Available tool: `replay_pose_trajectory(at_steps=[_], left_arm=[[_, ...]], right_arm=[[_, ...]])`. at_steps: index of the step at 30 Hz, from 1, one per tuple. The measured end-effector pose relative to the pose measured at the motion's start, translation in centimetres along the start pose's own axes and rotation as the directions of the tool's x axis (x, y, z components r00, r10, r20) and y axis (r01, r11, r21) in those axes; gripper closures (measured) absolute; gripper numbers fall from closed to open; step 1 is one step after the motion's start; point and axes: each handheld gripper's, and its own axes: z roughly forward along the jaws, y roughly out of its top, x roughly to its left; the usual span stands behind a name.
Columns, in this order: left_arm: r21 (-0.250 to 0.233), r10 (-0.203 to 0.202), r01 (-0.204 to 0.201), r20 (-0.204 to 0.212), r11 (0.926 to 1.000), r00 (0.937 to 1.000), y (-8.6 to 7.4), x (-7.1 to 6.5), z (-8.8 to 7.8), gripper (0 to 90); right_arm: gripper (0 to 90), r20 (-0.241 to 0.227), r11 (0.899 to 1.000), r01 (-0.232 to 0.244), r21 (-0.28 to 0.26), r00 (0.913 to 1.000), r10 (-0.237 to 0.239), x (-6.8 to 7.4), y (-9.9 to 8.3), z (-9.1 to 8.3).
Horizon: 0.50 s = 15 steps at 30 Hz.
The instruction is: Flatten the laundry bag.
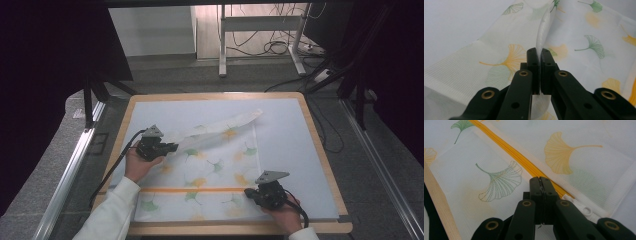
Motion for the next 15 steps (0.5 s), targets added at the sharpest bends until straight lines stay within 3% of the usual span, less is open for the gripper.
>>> replay_pose_trajectory(at_steps=[15], left_arm=[[-0.01, -0.027, 0.027, -0.013, 0.9996, 0.9995, 0.1, 1.3, 0.2, 88.6]], right_arm=[[88.7, 0.002, 1.0, 0.008, 0.001, 1.0, -0.008, 0.0, 0.0, 0.0]])
